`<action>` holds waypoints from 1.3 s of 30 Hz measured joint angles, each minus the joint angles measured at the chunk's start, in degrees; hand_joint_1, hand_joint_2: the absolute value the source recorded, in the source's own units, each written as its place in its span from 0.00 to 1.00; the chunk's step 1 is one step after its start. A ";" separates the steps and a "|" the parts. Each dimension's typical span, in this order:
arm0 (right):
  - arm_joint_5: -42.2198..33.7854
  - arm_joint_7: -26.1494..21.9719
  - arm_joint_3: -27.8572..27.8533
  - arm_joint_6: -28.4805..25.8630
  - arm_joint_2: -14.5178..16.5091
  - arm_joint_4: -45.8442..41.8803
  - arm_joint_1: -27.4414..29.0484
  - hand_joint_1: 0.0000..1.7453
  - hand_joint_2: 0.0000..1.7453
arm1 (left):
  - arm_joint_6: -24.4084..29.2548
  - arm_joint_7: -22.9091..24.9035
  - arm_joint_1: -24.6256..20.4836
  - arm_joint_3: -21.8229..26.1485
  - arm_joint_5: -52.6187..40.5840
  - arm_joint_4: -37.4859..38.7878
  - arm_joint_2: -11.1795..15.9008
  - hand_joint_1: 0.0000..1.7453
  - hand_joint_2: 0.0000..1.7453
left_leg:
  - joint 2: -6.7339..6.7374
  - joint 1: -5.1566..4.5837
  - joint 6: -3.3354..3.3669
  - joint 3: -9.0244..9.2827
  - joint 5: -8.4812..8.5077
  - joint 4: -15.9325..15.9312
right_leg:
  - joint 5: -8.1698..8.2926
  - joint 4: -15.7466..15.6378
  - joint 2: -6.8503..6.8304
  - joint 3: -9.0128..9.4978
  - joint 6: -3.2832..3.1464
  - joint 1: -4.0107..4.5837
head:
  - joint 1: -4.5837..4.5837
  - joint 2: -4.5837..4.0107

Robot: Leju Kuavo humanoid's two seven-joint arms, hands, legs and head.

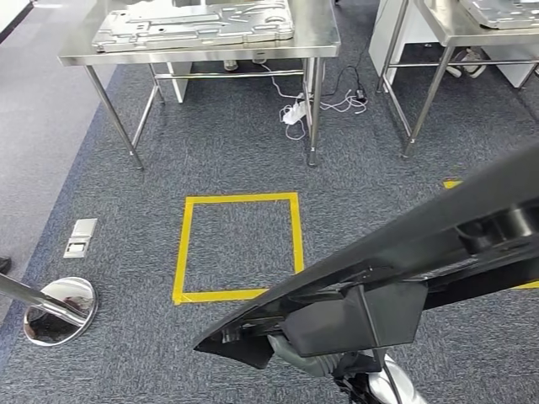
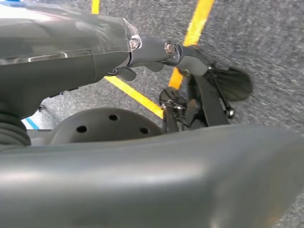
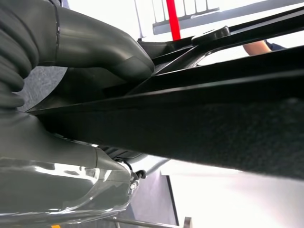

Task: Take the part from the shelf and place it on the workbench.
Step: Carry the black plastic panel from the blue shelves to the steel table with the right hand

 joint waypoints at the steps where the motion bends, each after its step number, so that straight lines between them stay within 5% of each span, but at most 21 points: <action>1: 0.00 0.00 0.00 0.00 0.02 0.00 -0.06 1.00 1.00 | 0.02 0.00 -0.01 0.01 -0.02 0.00 0.02 0.00 1.00 | 0.04 -0.14 0.40 1.20 2.09 -3.36 | -0.41 -0.06 -0.02 0.56 0.16 0.00 | 0.01 0.00; 3: 0.00 0.01 0.01 0.02 0.08 0.01 -0.19 1.00 1.00 | 0.05 0.01 -0.07 0.03 -0.06 0.00 0.05 0.00 1.00 | 0.12 -0.62 1.21 2.96 3.81 -7.84 | -1.02 -0.19 0.03 1.10 0.72 0.02 | -0.02 0.00; 8: -0.02 0.02 0.05 0.04 0.11 -0.02 -0.53 1.00 1.00 | 0.08 -0.02 -0.01 0.04 -0.07 0.00 0.05 0.00 1.00 | 0.12 -0.50 2.32 4.26 2.49 -9.85 | -2.53 0.78 0.00 0.97 2.19 0.04 | 0.01 0.00; 12: -0.02 0.02 0.08 0.05 0.10 0.05 -0.56 1.00 1.00 | 0.02 -0.04 -0.19 0.04 -0.08 0.00 0.02 0.00 1.00 | 0.10 -0.57 3.15 5.60 1.68 -10.26 | -7.19 13.92 0.25 -6.76 2.40 0.21 | 0.04 0.00; 14: -0.02 0.03 0.10 0.07 0.09 0.09 -0.48 1.00 1.00 | 0.05 -0.04 -0.09 0.04 -0.08 0.00 0.00 0.00 1.00 | 0.01 -0.64 3.14 6.41 1.09 -10.26 | -4.56 13.98 0.33 -8.29 2.35 0.32 | 0.04 0.00; 16: -0.02 0.04 0.11 0.07 0.09 0.10 -0.49 1.00 1.00 | 0.08 -0.03 0.00 0.04 -0.08 0.00 -0.03 0.00 1.00 | -0.11 -0.66 2.88 7.42 0.39 -10.26 | 0.69 7.11 0.38 -6.24 1.90 0.50 | 0.03 0.00; 18: -0.01 0.03 0.15 0.07 0.10 0.11 -0.54 1.00 1.00 | 0.05 -0.04 -0.10 0.04 -0.08 0.00 -0.09 0.00 1.00 | -0.18 -0.75 2.35 7.84 -0.15 -10.14 | 3.17 1.66 0.46 -4.33 1.30 0.79 | 0.03 0.00; 23: -0.04 0.02 0.26 0.06 0.16 0.01 -0.69 1.00 1.00 | 0.05 0.01 -0.23 0.04 -0.10 0.00 -0.13 0.00 1.00 | -0.10 -0.53 0.68 7.50 -1.47 -9.05 | 3.08 -0.01 0.46 -3.65 0.13 0.64 | -0.03 0.00; 27: -0.03 0.02 0.37 0.09 0.32 0.03 -0.68 1.00 1.00 | 0.22 0.01 -0.14 0.04 -0.10 0.00 -0.11 0.00 1.00 | 0.02 0.23 -0.78 0.96 -6.56 3.29 | 2.64 -0.20 0.04 -3.10 -0.32 0.30 | -0.13 0.00; 29: -0.02 0.02 0.43 0.10 0.33 0.07 -0.64 1.00 1.00 | 0.33 0.03 -0.02 0.04 -0.11 0.00 -0.11 0.00 1.00 | 0.06 0.54 -1.09 -0.45 -5.28 4.62 | 2.22 -0.19 0.03 -2.61 -0.12 0.19 | -0.13 0.00; 31: -0.02 0.02 0.48 0.13 0.35 0.08 -0.67 1.00 1.00 | 0.39 0.04 0.01 0.04 -0.12 0.00 -0.11 0.00 1.00 | 0.12 0.70 -1.15 1.95 -0.68 -1.75 | 1.59 -0.20 0.04 -1.74 0.32 -0.02 | -0.13 0.00; 33: -0.02 0.01 0.49 0.14 0.37 0.09 -0.75 1.00 1.00 | 0.39 0.05 -0.07 0.05 -0.12 0.00 -0.11 0.00 1.00 | 0.19 0.49 -0.75 4.53 1.83 -7.70 | 1.03 -0.19 0.06 -1.19 0.96 0.00 | -0.16 0.00; 37: -0.02 0.02 0.58 0.17 0.40 0.11 -0.87 1.00 1.00 | 0.39 0.15 -0.05 0.06 -0.07 0.00 -0.10 0.00 1.00 | 0.25 0.10 0.87 5.45 1.11 -9.61 | 0.59 -0.69 0.04 -0.71 2.39 -0.03 | -0.16 0.00; 39: -0.04 0.02 0.60 0.18 0.42 0.12 -1.01 1.00 1.00 | 0.38 0.10 -0.05 0.07 -0.05 0.00 -0.08 0.00 1.00 | 0.30 0.22 1.78 6.05 1.04 -10.11 | -1.05 2.02 0.10 -1.71 2.66 0.00 | -0.13 0.00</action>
